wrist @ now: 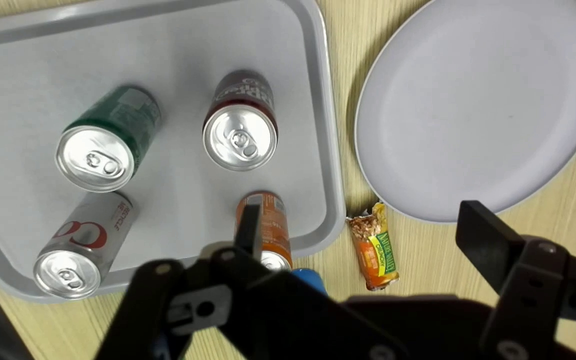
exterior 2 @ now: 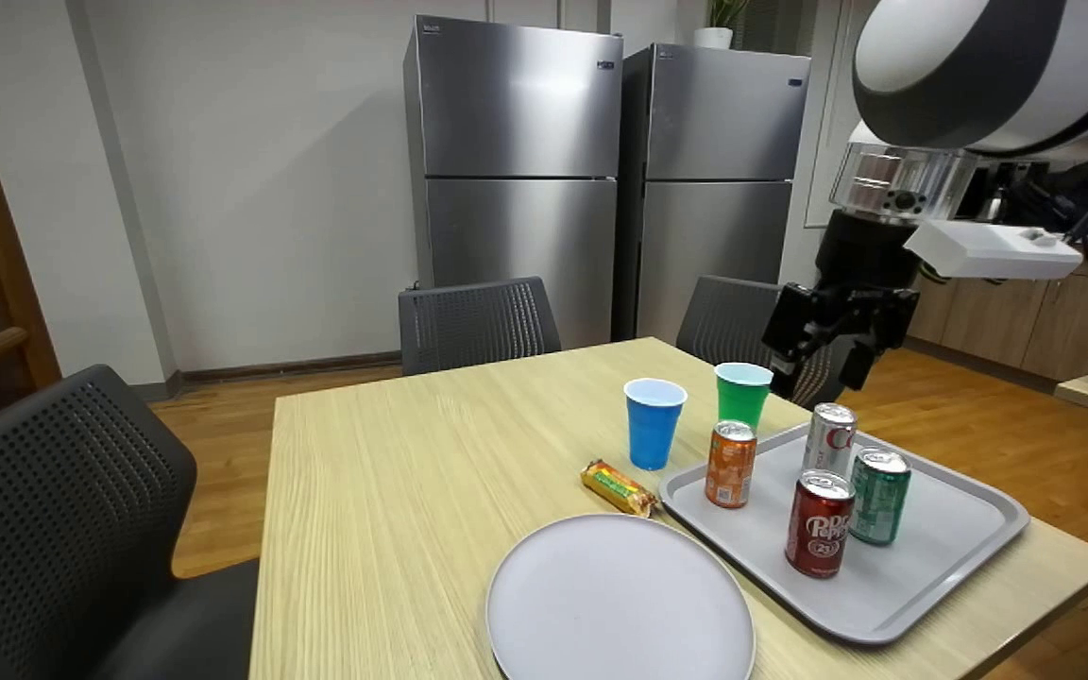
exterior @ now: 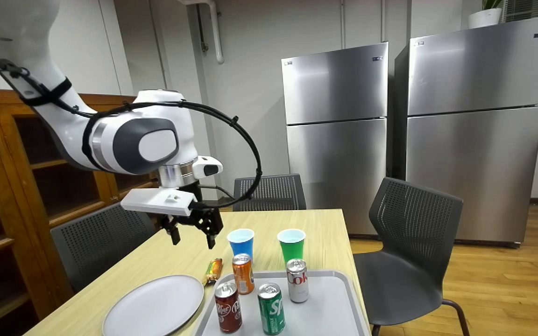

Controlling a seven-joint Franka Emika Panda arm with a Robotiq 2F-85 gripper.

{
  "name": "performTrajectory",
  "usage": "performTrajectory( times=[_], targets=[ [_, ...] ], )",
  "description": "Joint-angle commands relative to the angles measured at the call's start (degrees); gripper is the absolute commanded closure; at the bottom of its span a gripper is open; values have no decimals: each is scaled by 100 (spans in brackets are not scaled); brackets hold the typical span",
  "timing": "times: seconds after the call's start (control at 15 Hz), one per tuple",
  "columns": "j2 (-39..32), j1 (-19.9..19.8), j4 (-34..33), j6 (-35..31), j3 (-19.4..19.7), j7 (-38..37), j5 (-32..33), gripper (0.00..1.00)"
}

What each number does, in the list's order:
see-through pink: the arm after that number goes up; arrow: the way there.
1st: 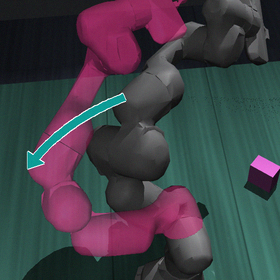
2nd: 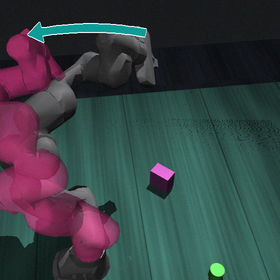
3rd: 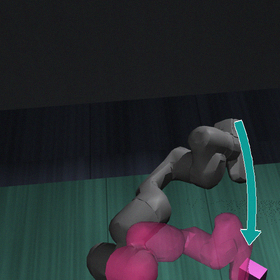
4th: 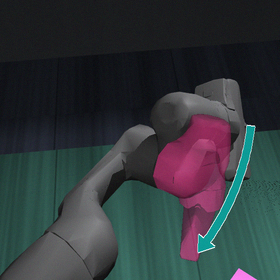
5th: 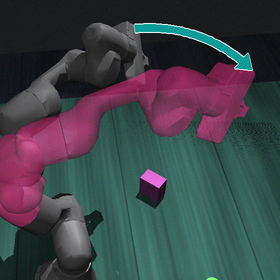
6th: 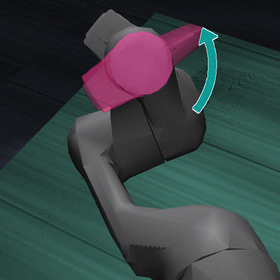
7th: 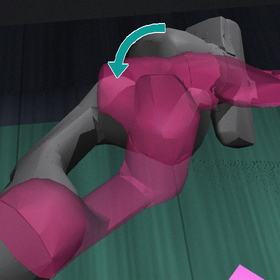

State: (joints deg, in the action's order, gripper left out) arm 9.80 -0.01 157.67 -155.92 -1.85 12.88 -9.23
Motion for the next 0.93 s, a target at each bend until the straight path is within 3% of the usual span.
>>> performTrajectory(
  times=[0.0, 0.07, 0.53, 0.87],
  targets=[
    [613, 39, 370, 379, -168, -986, 599, 0],
    [504, 30, 135, 578, -226, -1208, 757, 0],
    [934, 164, 186, 1109, -518, -2145, 1065, 0],
    [742, 240, 106, 1007, -437, -2009, 946, 0]
  ],
)
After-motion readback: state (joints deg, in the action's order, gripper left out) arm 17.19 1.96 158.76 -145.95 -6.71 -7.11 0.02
